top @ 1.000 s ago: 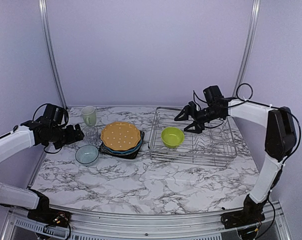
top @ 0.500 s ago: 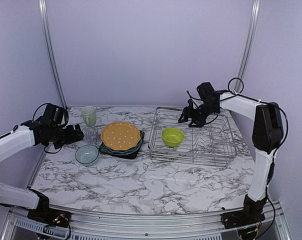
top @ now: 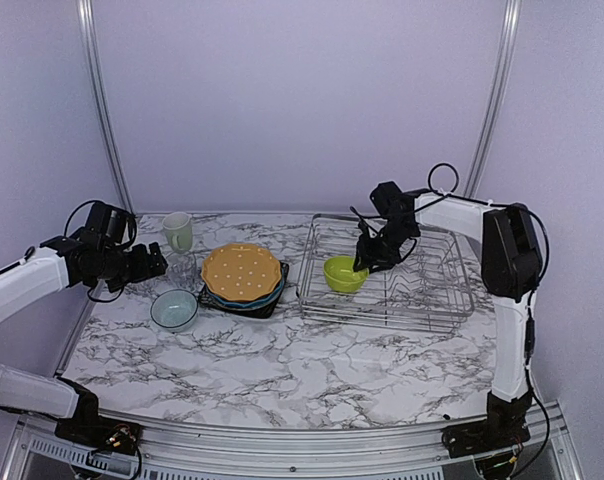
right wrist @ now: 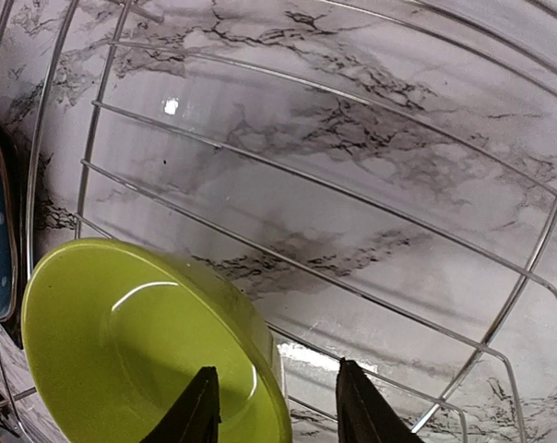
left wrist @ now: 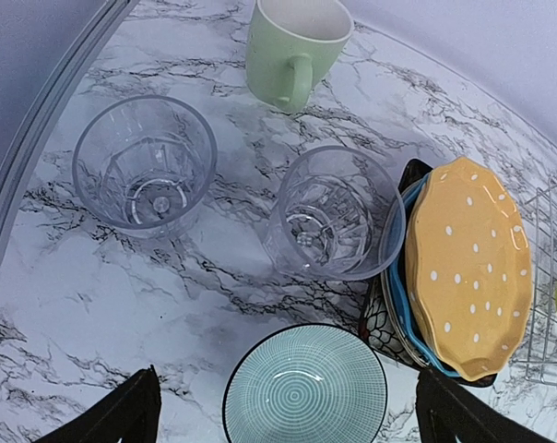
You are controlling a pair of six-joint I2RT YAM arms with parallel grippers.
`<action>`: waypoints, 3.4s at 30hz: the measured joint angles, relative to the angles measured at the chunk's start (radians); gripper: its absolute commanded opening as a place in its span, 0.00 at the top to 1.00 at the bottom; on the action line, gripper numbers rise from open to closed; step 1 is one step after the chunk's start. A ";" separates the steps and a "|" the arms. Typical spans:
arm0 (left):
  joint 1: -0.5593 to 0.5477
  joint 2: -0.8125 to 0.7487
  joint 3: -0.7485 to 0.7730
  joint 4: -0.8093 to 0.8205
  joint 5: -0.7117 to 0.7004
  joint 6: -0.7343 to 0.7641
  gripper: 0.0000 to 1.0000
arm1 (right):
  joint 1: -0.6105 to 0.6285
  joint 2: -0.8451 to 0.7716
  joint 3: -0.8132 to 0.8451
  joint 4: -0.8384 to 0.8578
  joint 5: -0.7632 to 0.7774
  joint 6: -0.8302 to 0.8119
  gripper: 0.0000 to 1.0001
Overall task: Unload the mixed dishes from the dish rack
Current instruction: Grab the bowl from the dish rack, then pass from the right arm to the left, then place the bowl in the bowl.
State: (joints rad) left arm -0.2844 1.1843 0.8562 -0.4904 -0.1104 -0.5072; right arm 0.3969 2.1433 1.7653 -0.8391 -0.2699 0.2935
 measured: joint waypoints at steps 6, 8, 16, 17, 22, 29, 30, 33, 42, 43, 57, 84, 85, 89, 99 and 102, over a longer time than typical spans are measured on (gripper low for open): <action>0.000 0.000 0.017 -0.001 -0.004 0.013 0.01 | 0.009 0.005 0.006 -0.020 0.020 -0.019 1.00; 0.000 0.000 0.026 -0.001 -0.005 0.019 0.01 | 0.009 0.005 0.019 -0.035 0.020 -0.020 1.00; -0.008 -0.001 0.054 -0.001 -0.013 0.026 0.01 | 0.010 0.004 0.072 -0.061 0.038 -0.012 1.00; -0.010 -0.001 0.058 -0.003 -0.014 0.026 0.01 | 0.010 0.002 0.078 -0.061 0.045 -0.010 1.00; -0.035 -0.001 0.109 -0.012 -0.021 0.026 0.01 | 0.014 -0.020 0.154 -0.098 0.102 -0.005 1.00; -0.143 0.016 0.256 -0.037 -0.043 0.023 0.01 | 0.085 -0.065 0.324 -0.128 0.173 0.028 1.00; -0.167 0.026 0.278 -0.040 -0.050 0.021 0.01 | 0.102 -0.070 0.343 -0.130 0.180 0.033 1.00; -0.241 0.058 0.339 -0.043 -0.064 0.011 0.01 | 0.158 -0.076 0.386 -0.135 0.208 0.051 1.00; -0.422 0.149 0.418 -0.045 -0.083 -0.046 0.01 | 0.313 -0.076 0.411 -0.146 0.309 0.095 1.00; -0.436 0.159 0.420 -0.043 -0.084 -0.052 0.01 | 0.329 -0.076 0.411 -0.147 0.321 0.100 1.00; -0.509 0.270 0.420 -0.022 -0.120 -0.153 0.25 | 0.509 -0.062 0.459 -0.153 0.446 0.149 1.00; -0.523 0.347 0.452 -0.106 -0.177 -0.319 1.00 | 0.568 -0.084 0.380 -0.084 0.494 0.174 0.45; -0.520 0.345 0.452 -0.111 -0.176 -0.320 1.00 | 0.568 -0.097 0.362 -0.075 0.491 0.172 0.40; -0.495 0.326 0.452 -0.145 -0.168 -0.321 1.00 | 0.566 -0.160 0.306 -0.045 0.484 0.165 0.23; -0.353 0.151 0.376 -0.206 -0.153 -0.310 1.00 | 0.544 -0.352 0.168 0.053 0.479 0.109 0.02; -0.312 0.099 0.346 -0.228 -0.143 -0.288 1.00 | 0.523 -0.411 0.099 0.087 0.475 0.090 0.02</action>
State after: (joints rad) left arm -0.5964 1.2831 1.2022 -0.7181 -0.2535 -0.7956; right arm 0.9195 1.7325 1.8645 -0.7525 0.2047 0.3840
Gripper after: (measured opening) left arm 0.045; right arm 0.984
